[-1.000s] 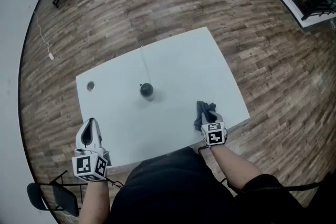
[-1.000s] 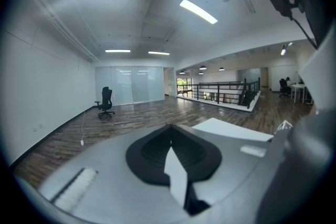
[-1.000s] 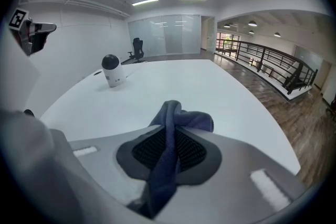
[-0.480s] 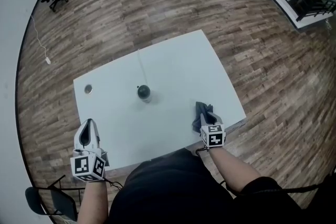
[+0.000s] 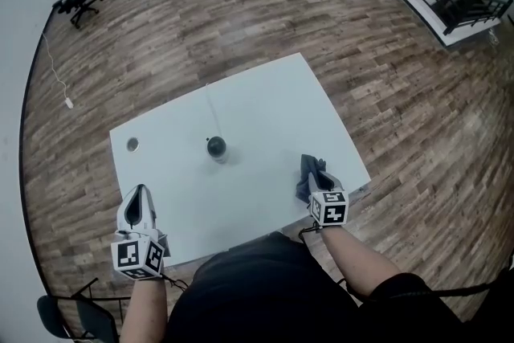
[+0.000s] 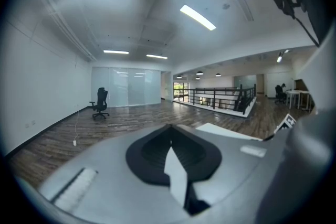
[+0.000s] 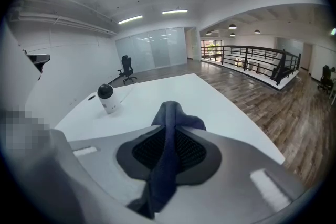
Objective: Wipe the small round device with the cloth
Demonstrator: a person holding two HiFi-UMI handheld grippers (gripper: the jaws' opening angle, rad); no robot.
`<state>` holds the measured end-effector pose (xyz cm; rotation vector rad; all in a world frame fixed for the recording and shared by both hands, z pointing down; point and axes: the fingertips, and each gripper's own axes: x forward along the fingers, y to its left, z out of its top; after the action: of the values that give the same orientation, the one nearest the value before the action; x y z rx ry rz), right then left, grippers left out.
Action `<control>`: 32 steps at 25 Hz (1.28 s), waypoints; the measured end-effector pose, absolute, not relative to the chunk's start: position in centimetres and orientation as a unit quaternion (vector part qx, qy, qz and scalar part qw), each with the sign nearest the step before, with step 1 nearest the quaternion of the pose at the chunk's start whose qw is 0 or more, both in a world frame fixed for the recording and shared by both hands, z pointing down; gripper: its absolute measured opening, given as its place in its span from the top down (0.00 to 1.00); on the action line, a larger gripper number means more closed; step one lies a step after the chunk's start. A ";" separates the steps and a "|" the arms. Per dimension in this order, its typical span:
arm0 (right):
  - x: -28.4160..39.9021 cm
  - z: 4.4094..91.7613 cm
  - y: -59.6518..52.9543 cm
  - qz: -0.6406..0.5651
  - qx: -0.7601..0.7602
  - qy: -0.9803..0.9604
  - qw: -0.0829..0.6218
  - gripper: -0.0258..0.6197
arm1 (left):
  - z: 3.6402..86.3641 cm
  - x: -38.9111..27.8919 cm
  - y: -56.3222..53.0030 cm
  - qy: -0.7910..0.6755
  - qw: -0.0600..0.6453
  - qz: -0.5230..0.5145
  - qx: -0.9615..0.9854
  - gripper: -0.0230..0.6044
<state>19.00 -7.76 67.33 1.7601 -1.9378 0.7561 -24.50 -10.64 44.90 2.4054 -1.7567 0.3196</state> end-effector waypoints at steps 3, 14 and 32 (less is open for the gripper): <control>19.2 66.3 -8.1 0.265 0.636 -0.696 0.201 0.87 | 45.0 -24.0 -10.9 -0.579 0.073 0.105 0.805 0.95; 20.4 64.0 -9.1 0.235 0.652 -0.692 0.200 0.87 | 45.3 -23.9 -11.8 -0.570 0.070 0.102 0.812 0.95; 20.8 57.7 -10.5 0.184 0.677 -0.695 0.158 0.87 | 45.8 -23.5 -11.9 -0.563 0.064 0.091 0.819 0.95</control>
<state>20.78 -10.47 57.67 1.9379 -1.9872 0.5258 -23.55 -11.89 45.81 2.4720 -1.7000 0.2748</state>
